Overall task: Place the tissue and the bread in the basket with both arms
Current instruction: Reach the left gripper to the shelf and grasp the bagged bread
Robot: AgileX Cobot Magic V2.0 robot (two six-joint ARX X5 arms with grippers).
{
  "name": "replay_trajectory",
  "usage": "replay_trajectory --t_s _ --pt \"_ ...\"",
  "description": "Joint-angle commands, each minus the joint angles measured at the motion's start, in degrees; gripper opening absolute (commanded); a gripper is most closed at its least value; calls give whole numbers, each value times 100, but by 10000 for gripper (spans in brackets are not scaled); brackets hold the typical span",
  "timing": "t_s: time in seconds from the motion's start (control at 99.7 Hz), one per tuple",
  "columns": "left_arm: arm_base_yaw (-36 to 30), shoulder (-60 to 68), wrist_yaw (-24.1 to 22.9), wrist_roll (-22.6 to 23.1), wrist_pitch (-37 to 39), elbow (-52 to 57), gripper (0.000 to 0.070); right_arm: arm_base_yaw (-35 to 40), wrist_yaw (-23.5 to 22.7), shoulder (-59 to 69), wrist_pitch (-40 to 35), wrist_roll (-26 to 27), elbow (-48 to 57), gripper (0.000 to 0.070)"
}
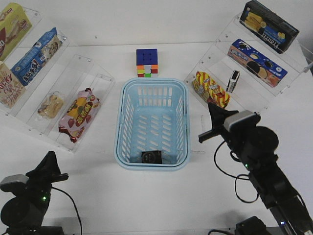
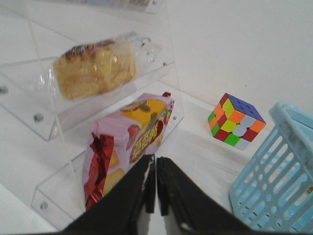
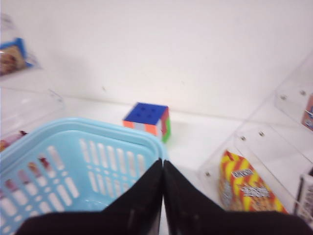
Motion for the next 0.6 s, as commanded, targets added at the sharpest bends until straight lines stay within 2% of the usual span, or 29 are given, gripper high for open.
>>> replay_trajectory --t_s 0.0,0.1,0.201,0.241,0.341,0.391,0.421,0.481,0.592 --pt "9 614 -33 938 -87 551 1 9 35 -389 671 33 -614 1" --pt "15 1639 -151 1709 -337 1338 1 9 33 -776 1115 205 -1248 1" --pt "13 2614 -160 2643 -516 2028 14 11 24 -874 1005 304 -1390 1" --pt "13 2973 -160 2986 -544 2253 91 11 7 -874 953 304 -1390 1" --pt "15 3766 -345 3624 -638 2758 441 11 -17 -872 903 304 -1390 1" --pt "15 4129 -636 3875 -699 2970 555 11 -15 -872 898 304 -1390 1" --pt "15 4323 -811 4033 -717 3084 577 9 -15 -872 901 304 -1390 1" --pt "15 4704 -1049 4343 -717 3289 575 9 -17 -872 901 304 -1390 1" --pt "15 5300 -1193 4754 -706 3598 574 11 -20 -872 901 304 -1390 1"
